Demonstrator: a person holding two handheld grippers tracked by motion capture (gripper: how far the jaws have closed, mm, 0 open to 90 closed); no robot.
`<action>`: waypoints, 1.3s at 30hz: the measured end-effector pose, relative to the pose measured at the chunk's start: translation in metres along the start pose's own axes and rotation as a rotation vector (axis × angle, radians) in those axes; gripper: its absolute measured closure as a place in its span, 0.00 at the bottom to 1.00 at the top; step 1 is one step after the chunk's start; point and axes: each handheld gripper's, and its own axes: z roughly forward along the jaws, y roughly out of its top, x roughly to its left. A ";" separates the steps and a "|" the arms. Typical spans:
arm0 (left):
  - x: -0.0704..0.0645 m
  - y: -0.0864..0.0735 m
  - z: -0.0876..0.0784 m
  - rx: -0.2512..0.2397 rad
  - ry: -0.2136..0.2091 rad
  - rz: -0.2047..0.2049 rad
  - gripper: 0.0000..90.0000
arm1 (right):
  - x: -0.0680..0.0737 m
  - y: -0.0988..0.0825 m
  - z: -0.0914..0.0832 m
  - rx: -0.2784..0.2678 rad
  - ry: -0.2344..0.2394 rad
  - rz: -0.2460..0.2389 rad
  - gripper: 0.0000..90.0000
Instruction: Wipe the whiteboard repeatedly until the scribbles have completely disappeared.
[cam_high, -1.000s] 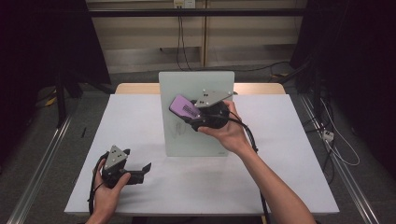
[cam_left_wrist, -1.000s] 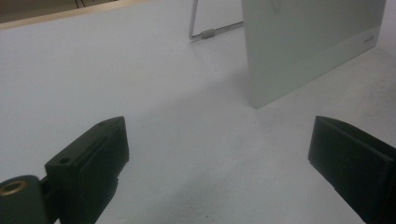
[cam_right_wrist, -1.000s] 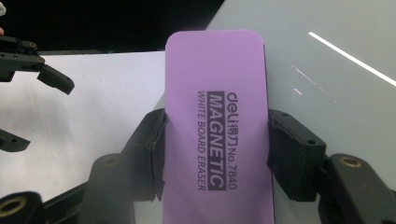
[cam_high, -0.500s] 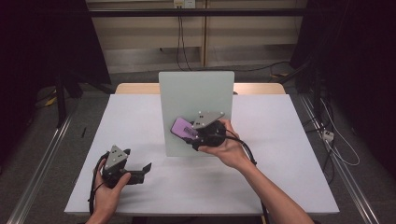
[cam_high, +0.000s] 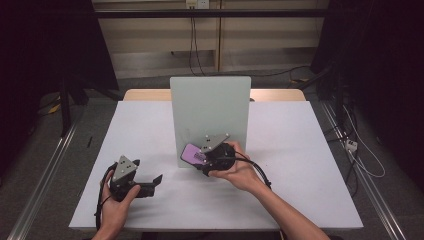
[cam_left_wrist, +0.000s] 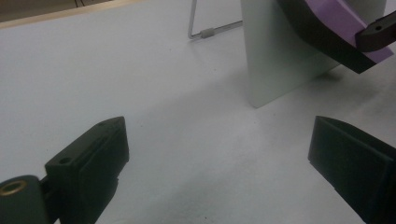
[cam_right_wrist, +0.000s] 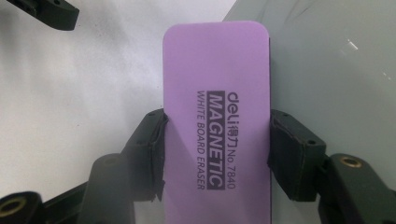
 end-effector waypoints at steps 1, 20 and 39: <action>0.000 0.000 0.000 0.000 -0.001 -0.001 0.06 | 0.001 0.000 0.001 0.004 0.001 0.000 0.46; 0.002 0.000 -0.002 -0.004 0.002 -0.004 0.06 | -0.006 0.016 -0.008 -0.071 -0.043 0.021 0.46; 0.001 0.000 -0.001 -0.002 0.002 -0.002 0.06 | -0.036 0.044 -0.051 -0.189 -0.147 0.056 0.46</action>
